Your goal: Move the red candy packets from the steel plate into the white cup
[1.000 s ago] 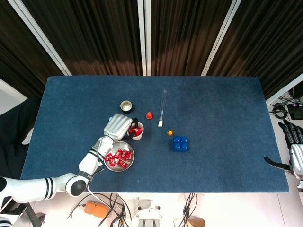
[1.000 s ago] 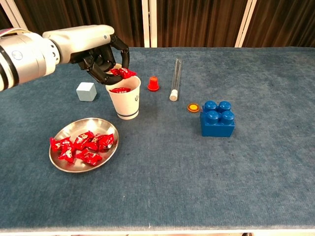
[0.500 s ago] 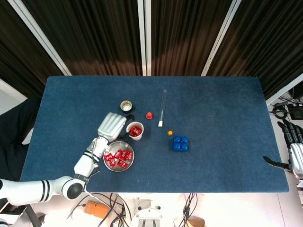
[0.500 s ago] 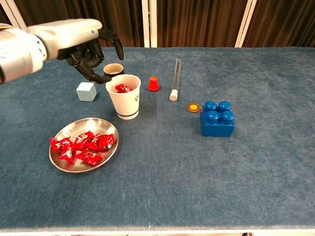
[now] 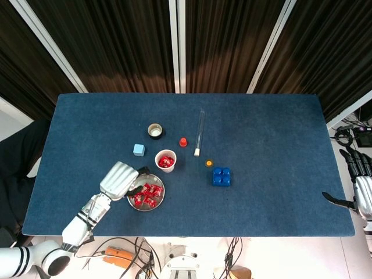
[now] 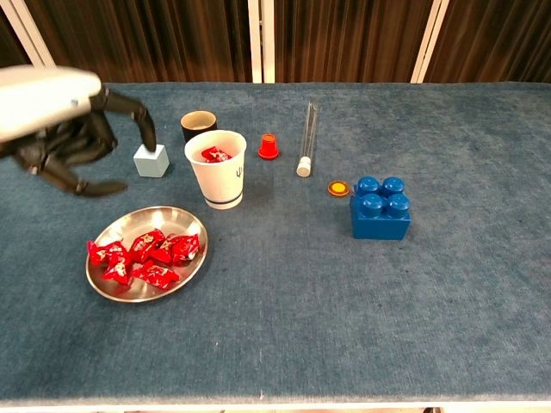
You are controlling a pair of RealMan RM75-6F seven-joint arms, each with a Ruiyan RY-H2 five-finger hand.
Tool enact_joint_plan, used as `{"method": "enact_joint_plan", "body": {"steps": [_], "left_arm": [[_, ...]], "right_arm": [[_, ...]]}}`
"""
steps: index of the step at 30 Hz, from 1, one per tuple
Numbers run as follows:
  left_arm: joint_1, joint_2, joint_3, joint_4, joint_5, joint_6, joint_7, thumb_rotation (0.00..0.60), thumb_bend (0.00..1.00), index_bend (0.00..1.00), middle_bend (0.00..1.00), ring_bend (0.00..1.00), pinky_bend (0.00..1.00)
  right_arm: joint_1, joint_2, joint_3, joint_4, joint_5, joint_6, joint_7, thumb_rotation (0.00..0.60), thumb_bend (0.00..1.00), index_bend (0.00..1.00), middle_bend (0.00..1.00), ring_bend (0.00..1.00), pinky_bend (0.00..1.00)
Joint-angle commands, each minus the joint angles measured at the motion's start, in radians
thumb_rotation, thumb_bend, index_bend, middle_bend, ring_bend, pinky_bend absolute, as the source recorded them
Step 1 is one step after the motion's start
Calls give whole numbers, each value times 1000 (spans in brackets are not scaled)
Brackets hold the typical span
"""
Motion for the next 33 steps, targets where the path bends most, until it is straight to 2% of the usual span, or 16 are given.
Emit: {"method": "enact_joint_plan", "body": {"steps": [1, 7, 16, 33], "left_arm": [[22, -27, 50, 10, 41, -17, 31, 600, 209, 408, 854, 775, 792], [25, -90, 67, 44, 58, -60, 63, 600, 208, 408, 854, 775, 792], [6, -159, 42, 98, 9, -134, 134, 600, 229, 411, 854, 775, 792], [17, -172, 38, 121, -59, -159, 211, 600, 235, 440, 854, 774, 792]], "right_arm": [[1, 0, 0, -3, -1, -1, -4, 600, 160, 0, 59, 0, 98], [2, 0, -1, -9, -5, -1, -11, 600, 159, 0, 59, 0, 98], [-4, 0, -4, -4, -2, 4, -2, 600, 160, 0, 59, 0, 98], [-5, -3, -6, 2, 0, 1, -1, 600, 160, 0, 59, 0, 99]]}}
